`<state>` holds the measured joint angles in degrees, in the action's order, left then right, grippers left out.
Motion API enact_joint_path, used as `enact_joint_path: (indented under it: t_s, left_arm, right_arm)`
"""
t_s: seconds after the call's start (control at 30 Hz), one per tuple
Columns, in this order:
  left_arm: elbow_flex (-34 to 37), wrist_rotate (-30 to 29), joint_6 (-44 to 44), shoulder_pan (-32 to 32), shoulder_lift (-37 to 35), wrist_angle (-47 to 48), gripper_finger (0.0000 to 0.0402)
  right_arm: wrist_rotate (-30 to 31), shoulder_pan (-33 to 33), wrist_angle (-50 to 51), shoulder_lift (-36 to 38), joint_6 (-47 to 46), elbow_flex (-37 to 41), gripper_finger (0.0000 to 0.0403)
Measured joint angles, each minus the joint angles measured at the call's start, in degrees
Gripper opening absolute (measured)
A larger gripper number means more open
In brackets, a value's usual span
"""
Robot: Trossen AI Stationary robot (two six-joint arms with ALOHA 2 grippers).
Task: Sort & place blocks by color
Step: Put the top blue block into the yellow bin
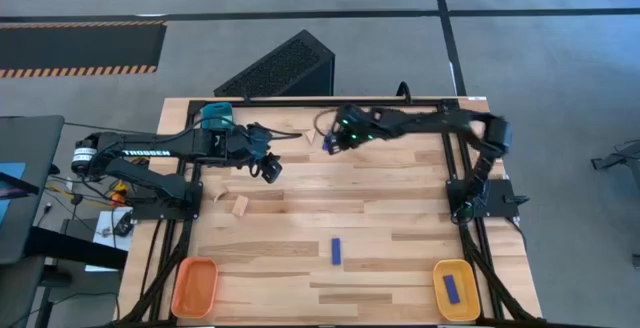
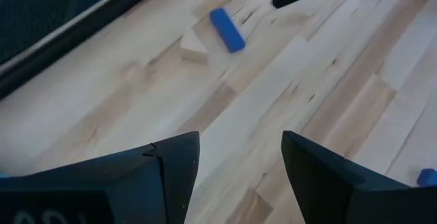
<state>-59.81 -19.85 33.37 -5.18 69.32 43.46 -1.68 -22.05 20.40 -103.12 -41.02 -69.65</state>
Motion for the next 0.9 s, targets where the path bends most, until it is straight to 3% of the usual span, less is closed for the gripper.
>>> enact_joint_path:
  t_s: [0.07,0.23,0.5,0.9]
  left_arm:
    - [0.0,0.01,0.32,0.01,0.0,0.04,0.0194]
    - [0.0,0.06,0.76,-0.01,0.02,0.12,0.0194]
    - [0.0,0.04,2.68,-0.01,0.04,1.15,0.0194]
    - [0.0,0.04,4.86,-0.01,0.04,1.3,0.0194]
  right_arm:
    - [-2.05,-0.85,3.63,-4.0,3.69,-4.43,0.0009]
    - [-2.91,-1.98,11.45,-11.59,9.42,-12.48,0.0016]
    - [-5.87,-2.25,15.66,-16.61,17.94,-20.04,0.0006]
    - [-7.66,-2.87,19.03,-21.65,25.24,-23.89,0.0003]
